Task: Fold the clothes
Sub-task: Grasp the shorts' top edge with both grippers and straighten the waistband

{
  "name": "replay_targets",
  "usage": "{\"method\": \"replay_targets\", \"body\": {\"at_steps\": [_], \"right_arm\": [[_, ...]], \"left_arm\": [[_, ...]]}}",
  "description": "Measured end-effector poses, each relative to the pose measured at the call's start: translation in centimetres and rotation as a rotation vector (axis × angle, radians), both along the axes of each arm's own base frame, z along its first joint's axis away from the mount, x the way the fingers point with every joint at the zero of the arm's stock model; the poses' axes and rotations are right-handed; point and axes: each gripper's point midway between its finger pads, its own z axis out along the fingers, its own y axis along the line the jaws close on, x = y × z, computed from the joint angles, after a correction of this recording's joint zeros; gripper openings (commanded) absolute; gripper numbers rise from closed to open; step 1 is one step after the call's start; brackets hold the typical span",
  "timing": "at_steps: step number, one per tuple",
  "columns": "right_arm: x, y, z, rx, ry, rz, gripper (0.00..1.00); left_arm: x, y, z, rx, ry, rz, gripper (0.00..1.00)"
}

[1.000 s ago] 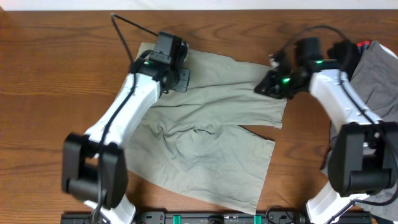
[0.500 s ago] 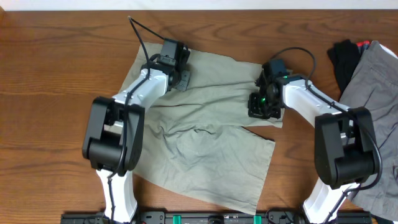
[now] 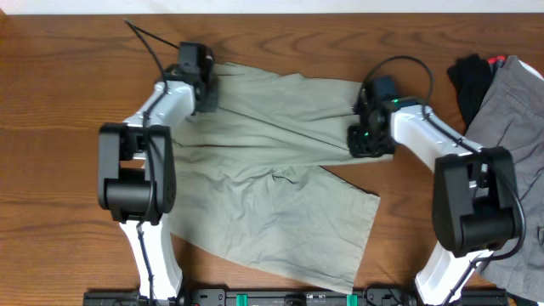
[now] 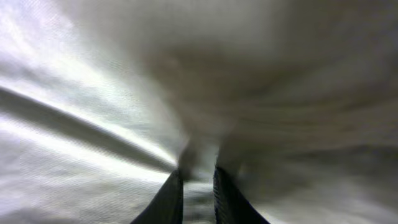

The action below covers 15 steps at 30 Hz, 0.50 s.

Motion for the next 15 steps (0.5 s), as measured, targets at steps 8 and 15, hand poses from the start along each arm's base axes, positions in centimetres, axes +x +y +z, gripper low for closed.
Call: {"method": "replay_targets", "body": {"at_steps": [8,15], "right_arm": [[0.0,-3.0,2.8,0.023,0.072,0.001,0.35],[-1.2,-0.9,7.6,0.162,0.067,0.038,0.36]], "left_arm": [[-0.6,3.1,9.6,0.023,-0.038,0.085,0.84],[-7.0,2.8,25.4,-0.021,-0.246,0.119,0.85]]}}
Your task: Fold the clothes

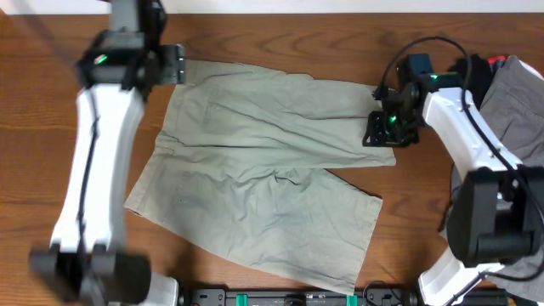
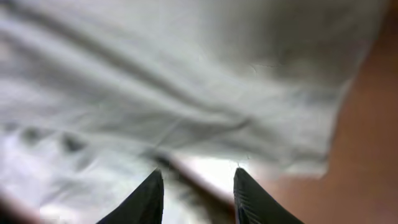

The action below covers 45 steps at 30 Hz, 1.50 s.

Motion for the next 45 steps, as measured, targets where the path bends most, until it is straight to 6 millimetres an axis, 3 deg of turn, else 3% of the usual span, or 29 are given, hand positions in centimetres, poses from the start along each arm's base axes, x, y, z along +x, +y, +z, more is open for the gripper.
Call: {"method": "replay_targets", "body": {"at_steps": [2,4,7,11,14,19,29,37,45], "right_arm": [[-1.4,0.6,0.6,0.032,0.048,0.007,0.36],[-2.5,1.3,0.7,0.047,0.087,0.026,0.38],[-3.8,3.3,0.4,0.06,0.108,0.102,0.4],[-4.6,6.0,-1.2,0.048,0.085,0.177,0.25],[-2.9,7.5,-3.3,0.025,-0.017,0.142,0.07],[1.3,8.3,-5.0,0.059,-0.199,-0.007,0.02],[4.7,7.9,-7.7,0.071,-0.281,-0.217,0.02],[10.1,7.7,-8.1,0.18,-0.31,-0.308,0.02],[16.1,4.3,-7.5,0.213,-0.353,-0.332,0.04]], "left_arm": [[-3.0,-0.2,2.1,-0.031,-0.004,0.013,0.85],[-5.1,-0.3,2.5,-0.055,0.024,0.022,0.85],[-7.4,-0.6,1.6,-0.086,0.112,0.037,0.84],[-9.0,-0.7,-0.7,-0.105,0.226,0.07,0.84],[-9.6,-0.8,-2.3,-0.116,0.282,0.085,0.84],[-10.2,-0.9,-3.8,-0.124,0.325,0.094,0.84],[-9.7,-0.9,-3.6,-0.131,0.301,0.102,0.85],[-9.3,-1.0,-3.5,-0.134,0.285,0.1,0.86],[-8.4,-1.0,-3.1,-0.139,0.244,0.097,0.9]]}}
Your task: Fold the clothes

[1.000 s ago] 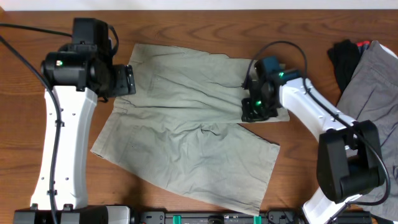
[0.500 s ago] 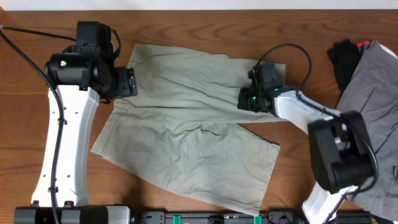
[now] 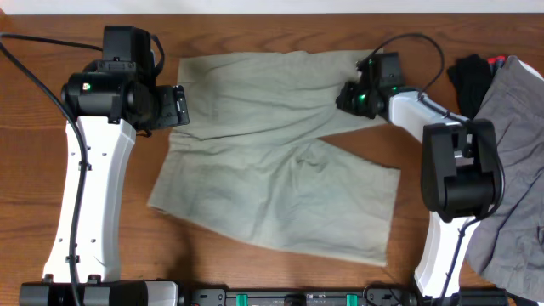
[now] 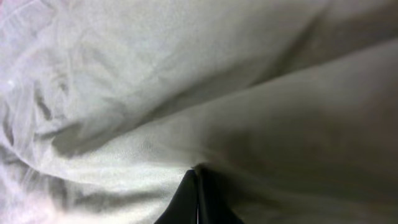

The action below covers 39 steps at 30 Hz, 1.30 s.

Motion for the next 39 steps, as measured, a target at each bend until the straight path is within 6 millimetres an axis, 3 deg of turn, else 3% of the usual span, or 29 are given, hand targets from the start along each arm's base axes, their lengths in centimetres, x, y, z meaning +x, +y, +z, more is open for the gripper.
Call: {"method": "replay_targets", "body": {"at_steps": [3,4,5,7,11,14,16,18,22,24,27,31,34,39], "right_arm": [[1.8,-1.6,0.3,-0.028,-0.019,-0.022,0.05],[2.3,-2.2,0.5,-0.044,-0.025,-0.029,0.1],[2.7,-2.5,0.7,-0.054,-0.029,-0.029,0.26],[3.1,-2.9,1.4,-0.069,-0.027,-0.009,0.37],[3.1,-3.3,4.0,-0.081,-0.01,0.068,0.4],[2.0,-3.9,6.8,-0.073,0.004,0.121,0.41],[0.9,-4.4,9.1,-0.068,-0.004,0.148,0.42],[-0.6,-5.1,12.9,-0.068,-0.034,0.171,0.44],[-4.3,-5.8,20.7,-0.096,-0.122,0.195,0.49],[-6.3,-5.8,24.7,-0.112,-0.18,0.202,0.51],[-10.5,-5.8,28.6,-0.131,-0.201,0.207,0.57],[-15.5,-6.0,29.8,-0.145,-0.129,0.214,0.6],[-18.1,-6.1,28.8,-0.141,-0.017,0.22,0.58],[-19.8,-6.5,25.8,-0.151,0.112,0.22,0.58]], "left_arm": [[0.1,0.0,0.0,0.0,-0.002,0.0,0.91],[0.1,0.0,0.0,0.0,-0.002,0.0,0.92],[0.1,0.0,0.0,0.0,-0.002,0.0,0.92],[0.0,0.0,0.0,0.0,-0.001,0.0,0.96],[-0.7,0.0,-0.3,0.001,0.032,0.0,0.98],[-1.3,0.0,-0.5,0.002,0.055,0.0,1.0],[-1.8,0.1,-0.7,0.002,0.079,0.0,0.9],[-2.9,0.1,-0.9,0.002,0.12,0.007,0.86],[-5.5,0.5,-0.7,0.004,0.186,0.058,0.88],[-6.9,0.8,-0.2,0.007,0.197,0.103,0.98],[-8.6,1.0,0.0,-0.004,0.177,0.172,0.98],[-9.7,1.1,-2.3,-0.021,0.185,0.233,0.98],[-9.8,0.4,-6.6,-0.063,0.235,0.258,0.98],[-11.0,-0.9,-13.9,-0.138,0.333,0.32,0.98]]}}
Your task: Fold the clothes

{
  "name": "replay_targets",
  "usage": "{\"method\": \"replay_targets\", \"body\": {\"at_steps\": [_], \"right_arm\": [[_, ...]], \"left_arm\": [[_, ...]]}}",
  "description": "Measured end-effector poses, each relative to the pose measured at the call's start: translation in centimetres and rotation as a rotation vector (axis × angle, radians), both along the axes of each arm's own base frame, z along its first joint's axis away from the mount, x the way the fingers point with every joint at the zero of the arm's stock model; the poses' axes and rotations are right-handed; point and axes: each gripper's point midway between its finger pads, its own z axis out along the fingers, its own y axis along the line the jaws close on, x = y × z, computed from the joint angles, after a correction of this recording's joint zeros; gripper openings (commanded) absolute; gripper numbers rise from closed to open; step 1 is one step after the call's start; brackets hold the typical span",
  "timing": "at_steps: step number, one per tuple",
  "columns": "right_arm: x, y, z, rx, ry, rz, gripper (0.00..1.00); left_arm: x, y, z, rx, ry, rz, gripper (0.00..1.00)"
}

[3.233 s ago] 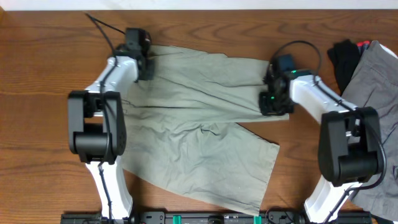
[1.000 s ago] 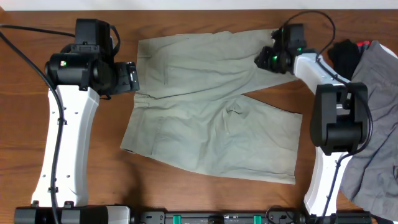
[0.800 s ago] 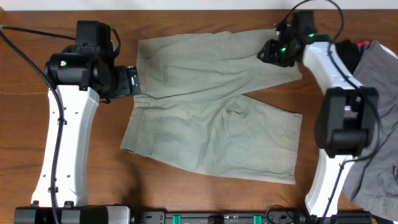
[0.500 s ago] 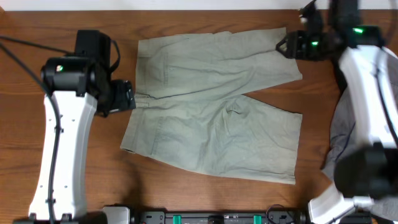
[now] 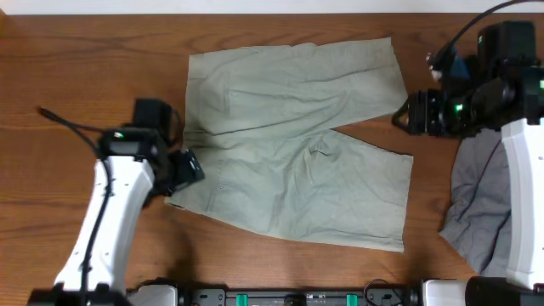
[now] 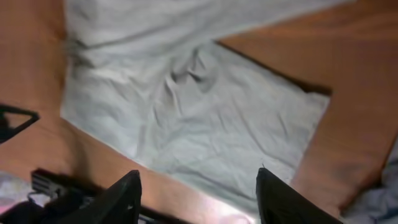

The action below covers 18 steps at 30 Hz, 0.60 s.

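Note:
Pale green shorts lie spread flat in the middle of the table, waistband to the left and both legs pointing right. My left gripper sits at the near left corner of the waistband; its jaws are too small to read. My right gripper hangs raised just off the hem of the far leg. In the right wrist view the shorts lie well below, and my right gripper is open wide with nothing between its fingers.
A heap of grey clothing lies at the right edge of the wooden table, under my right arm; a corner of it shows as grey cloth. Black cables trail from both arms.
My right gripper was shut on the far leg's cloth; now it is open and raised off to the right. My left gripper went from the far waistband corner to the near one. The shorts lie flatter.
First both grippers were on the shorts, the right shut on cloth at the far leg. Then the right was open at the hem and the left arm raised. Later the right was shut on the leg again with the shorts farther back. Now they lie spread flat.

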Motion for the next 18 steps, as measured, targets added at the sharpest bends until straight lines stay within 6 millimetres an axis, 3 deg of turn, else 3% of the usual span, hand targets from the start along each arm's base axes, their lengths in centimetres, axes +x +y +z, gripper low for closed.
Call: {"method": "replay_targets", "body": {"at_steps": [3,7,13,18], "right_arm": [[-0.2,-0.1,-2.7,-0.008,0.051,-0.002,0.58],[-0.5,-0.3,-7.3,-0.017,0.117,-0.004,0.58],[-1.6,-0.4,-12.9,-0.017,0.189,-0.019,0.59],[-3.6,-0.3,-15.9,-0.013,0.269,-0.04,0.58]], "left_arm": [[-0.7,-0.3,-2.7,-0.023,0.017,0.057,0.98],[-1.0,0.0,-4.6,-0.036,0.011,0.138,0.98],[0.5,0.9,-6.8,-0.048,-0.032,0.224,0.67],[0.3,2.0,-8.8,-0.043,0.025,0.277,0.55]]}}
